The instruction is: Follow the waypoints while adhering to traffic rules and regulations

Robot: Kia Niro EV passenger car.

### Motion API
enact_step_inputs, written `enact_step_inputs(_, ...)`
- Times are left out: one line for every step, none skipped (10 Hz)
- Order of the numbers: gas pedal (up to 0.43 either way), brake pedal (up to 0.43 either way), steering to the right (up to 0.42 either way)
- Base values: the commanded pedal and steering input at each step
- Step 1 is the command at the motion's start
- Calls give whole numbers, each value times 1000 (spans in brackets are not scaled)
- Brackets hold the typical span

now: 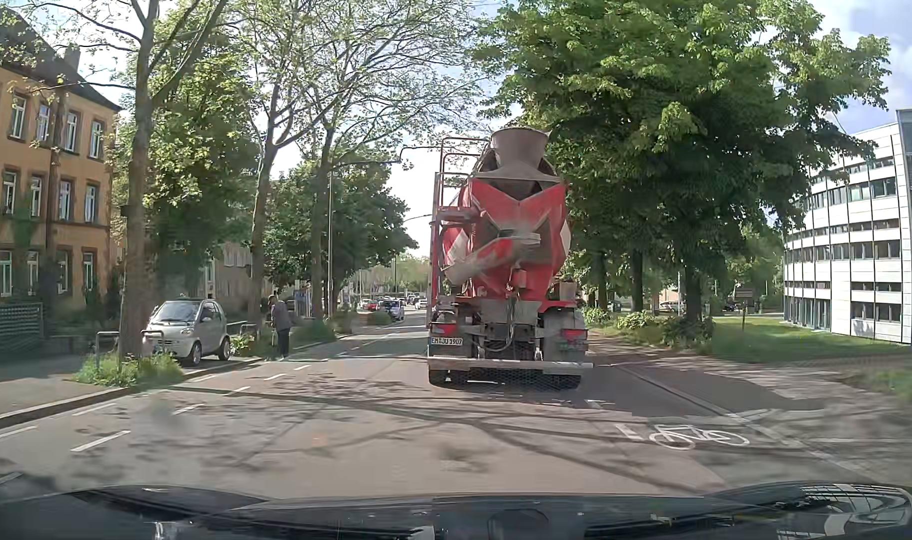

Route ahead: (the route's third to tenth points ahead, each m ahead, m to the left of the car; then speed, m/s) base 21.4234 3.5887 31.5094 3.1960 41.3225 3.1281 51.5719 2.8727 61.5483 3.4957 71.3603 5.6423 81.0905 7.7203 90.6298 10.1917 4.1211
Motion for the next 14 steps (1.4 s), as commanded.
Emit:
enact_step_inputs(0, 0, 0)
enact_step_inputs(0, 0, 0)
enact_step_inputs(0, 0, 0)
enact_step_inputs(0, 0, 0)
enact_step_inputs(0, 0, 0)
enact_step_inputs(0, 0, 0)
enact_step_inputs(0, 0, 0)
enact_step_inputs(0, 0, 0)
enact_step_inputs(0, 0, 0)
enact_step_inputs(0, 0, 0)
enact_step_inputs(0, 0, 0)
enact_step_inputs(0, 0, 0)
enact_step_inputs(0, 0, 0)
enact_step_inputs(0, 0, 0)
